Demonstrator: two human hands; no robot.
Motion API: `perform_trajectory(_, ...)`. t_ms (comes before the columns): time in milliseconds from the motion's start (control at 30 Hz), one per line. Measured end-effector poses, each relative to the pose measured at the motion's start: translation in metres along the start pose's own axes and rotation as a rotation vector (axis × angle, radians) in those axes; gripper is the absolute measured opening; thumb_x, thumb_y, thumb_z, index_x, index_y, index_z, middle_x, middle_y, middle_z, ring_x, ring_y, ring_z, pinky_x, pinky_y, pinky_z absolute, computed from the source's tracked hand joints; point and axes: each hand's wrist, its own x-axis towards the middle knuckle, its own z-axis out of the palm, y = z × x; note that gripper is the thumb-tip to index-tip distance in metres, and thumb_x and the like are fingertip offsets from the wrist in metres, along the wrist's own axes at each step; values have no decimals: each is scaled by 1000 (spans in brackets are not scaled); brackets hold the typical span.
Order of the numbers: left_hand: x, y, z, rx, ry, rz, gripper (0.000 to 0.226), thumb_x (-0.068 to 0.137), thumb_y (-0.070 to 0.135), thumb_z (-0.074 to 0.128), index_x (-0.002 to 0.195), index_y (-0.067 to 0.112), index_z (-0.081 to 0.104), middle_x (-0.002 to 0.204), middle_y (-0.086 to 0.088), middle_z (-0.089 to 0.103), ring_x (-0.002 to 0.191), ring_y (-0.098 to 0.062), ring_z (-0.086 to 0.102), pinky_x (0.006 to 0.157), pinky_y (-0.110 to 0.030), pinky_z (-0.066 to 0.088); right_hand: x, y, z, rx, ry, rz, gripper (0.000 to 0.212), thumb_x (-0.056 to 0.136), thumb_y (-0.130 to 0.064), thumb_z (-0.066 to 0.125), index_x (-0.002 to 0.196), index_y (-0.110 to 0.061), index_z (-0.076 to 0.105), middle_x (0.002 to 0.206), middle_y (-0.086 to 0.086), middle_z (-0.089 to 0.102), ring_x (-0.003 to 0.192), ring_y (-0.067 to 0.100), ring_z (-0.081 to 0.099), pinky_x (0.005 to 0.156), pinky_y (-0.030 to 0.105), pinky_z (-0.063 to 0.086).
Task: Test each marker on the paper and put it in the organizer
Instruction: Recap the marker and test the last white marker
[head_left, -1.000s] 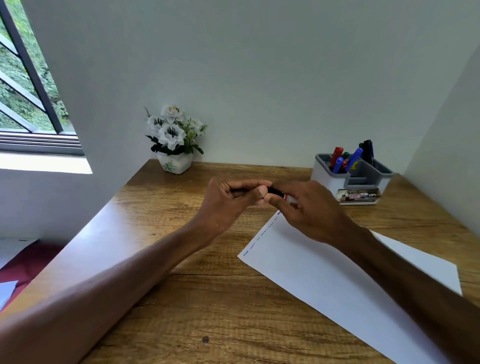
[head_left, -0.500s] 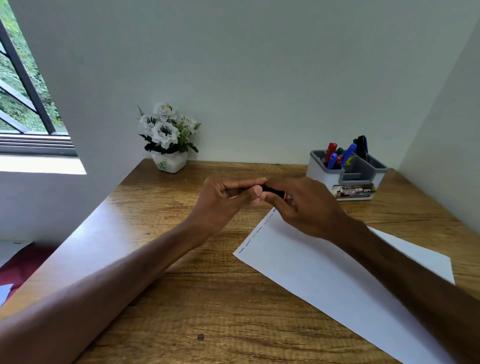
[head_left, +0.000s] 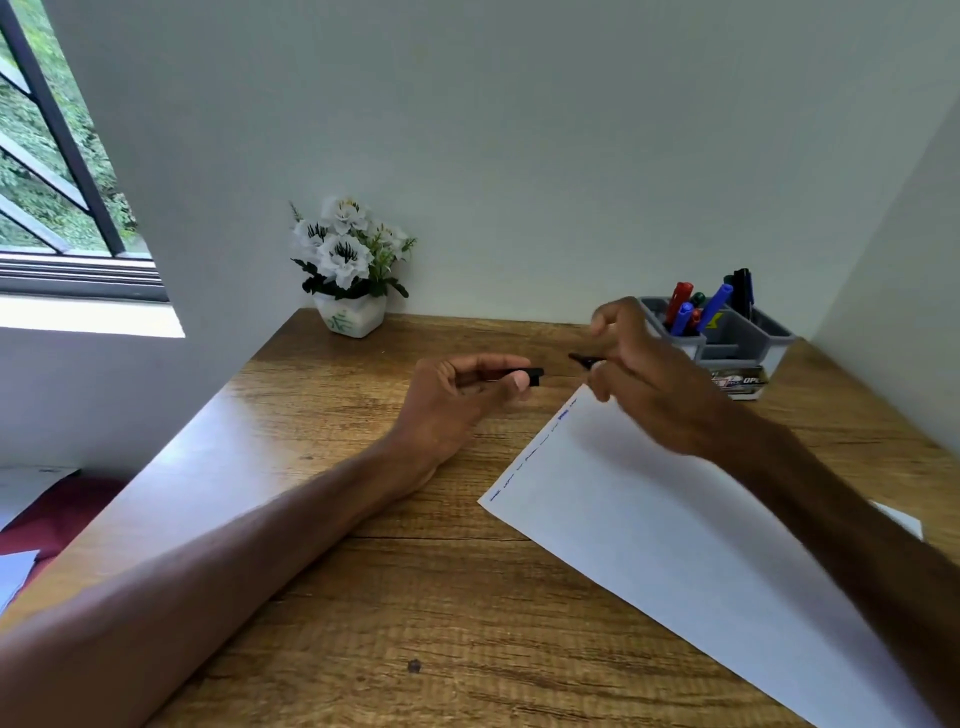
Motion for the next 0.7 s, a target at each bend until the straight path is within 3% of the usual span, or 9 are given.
perform_trajectory(133, 1, -3, 1, -11, -10, -55, 22, 93, 9, 73, 114, 1, 73, 102, -11, 80, 96, -26, 78, 83, -27, 64, 2, 3, -20, 614, 118, 142, 37, 96, 10, 36, 83, -15, 60, 79, 22, 64, 61, 14, 57, 50, 23, 41)
perform_trajectory(233, 2, -7, 5, 37, -51, -73, 20, 98, 10, 67, 115, 1, 71, 102, -11, 80, 93, -26, 79, 79, -26, 64, 2, 4, -25, 943, 55, 258, 44, 94, 14, 36, 100, -11, 71, 97, 18, 75, 76, 17, 67, 60, 24, 53)
perform_trajectory(333, 3, -9, 7, 127, -110, -63, 20, 101, 12, 62, 118, 2, 68, 103, -8, 80, 92, -20, 78, 77, -22, 62, 4, 9, -24, 1212, 1, 330, 47, 94, 16, 41, 125, -7, 68, 112, 19, 75, 85, 15, 69, 67, 22, 59)
perform_trajectory(433, 3, -10, 8, 209, -168, -37, 17, 103, 12, 60, 116, 6, 68, 105, -5, 79, 95, -13, 77, 83, -21, 60, 5, 11, -17, 1270, -11, 335, 53, 88, 17, 49, 134, -6, 64, 118, 19, 73, 88, 15, 68, 69, 21, 60)
perform_trajectory(567, 0, -10, 9, 350, -242, 36, 14, 103, 16, 60, 113, 12, 69, 108, 7, 78, 106, -4, 72, 95, -24, 57, -1, 7, -5, 1175, -37, 267, 50, 87, 3, 63, 136, -9, 64, 125, 16, 72, 95, 14, 69, 75, 19, 60)
perform_trajectory(700, -5, -7, 9, 501, -291, 84, 18, 103, 21, 61, 118, 19, 70, 117, 12, 74, 108, 5, 67, 91, -11, 51, -5, 2, 8, 1052, -47, 207, 46, 86, -20, 70, 131, -10, 66, 119, 15, 74, 94, 15, 70, 72, 21, 59)
